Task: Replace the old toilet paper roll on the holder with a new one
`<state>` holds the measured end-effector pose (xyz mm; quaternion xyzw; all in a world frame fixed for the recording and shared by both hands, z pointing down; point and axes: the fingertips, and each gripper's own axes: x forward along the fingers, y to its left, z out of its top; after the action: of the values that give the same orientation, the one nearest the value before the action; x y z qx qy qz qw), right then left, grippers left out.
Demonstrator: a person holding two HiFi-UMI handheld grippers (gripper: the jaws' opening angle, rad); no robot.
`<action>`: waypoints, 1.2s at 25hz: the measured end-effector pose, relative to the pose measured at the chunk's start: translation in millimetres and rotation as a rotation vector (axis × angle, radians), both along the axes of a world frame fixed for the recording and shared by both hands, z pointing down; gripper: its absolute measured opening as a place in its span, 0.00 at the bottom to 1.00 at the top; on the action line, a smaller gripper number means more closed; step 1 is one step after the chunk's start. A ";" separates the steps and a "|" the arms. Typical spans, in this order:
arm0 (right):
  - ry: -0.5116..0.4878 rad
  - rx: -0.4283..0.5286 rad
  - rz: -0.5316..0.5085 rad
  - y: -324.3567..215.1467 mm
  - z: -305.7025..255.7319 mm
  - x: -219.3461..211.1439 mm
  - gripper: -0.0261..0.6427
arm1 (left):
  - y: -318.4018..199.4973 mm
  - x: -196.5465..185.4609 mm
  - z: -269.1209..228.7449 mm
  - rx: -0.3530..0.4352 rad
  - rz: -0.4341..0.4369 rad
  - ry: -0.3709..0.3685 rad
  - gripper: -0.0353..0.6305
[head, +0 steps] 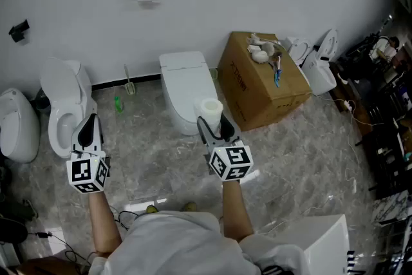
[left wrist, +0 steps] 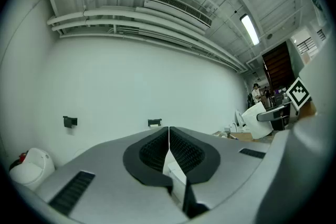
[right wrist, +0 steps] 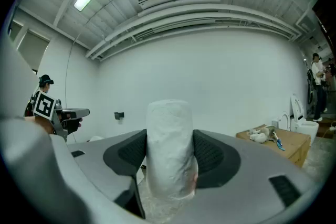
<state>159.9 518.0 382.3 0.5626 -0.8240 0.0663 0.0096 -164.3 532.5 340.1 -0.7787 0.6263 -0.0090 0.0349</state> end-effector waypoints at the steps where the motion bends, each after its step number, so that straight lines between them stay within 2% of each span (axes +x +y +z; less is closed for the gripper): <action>1: -0.001 -0.002 0.000 1.0 0.8 0.6 0.45 | 0.8 0.2 0.9 -0.002 -0.002 0.000 0.09; 19: -0.050 0.009 -0.011 23.8 -0.9 4.6 0.45 | 23.5 14.3 4.1 -0.014 0.022 -0.007 0.09; 27: -0.034 0.000 -0.019 28.2 3.4 6.9 0.45 | 26.6 19.5 9.1 -0.030 0.026 -0.003 0.09; 30: -0.029 -0.001 -0.018 28.6 5.2 9.3 0.45 | 25.6 22.4 11.2 -0.035 0.029 -0.001 0.22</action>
<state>169.2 546.5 387.5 0.5539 -0.8292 0.0748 -0.0012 -141.9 558.1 351.4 -0.7882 0.6147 -0.0200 0.0217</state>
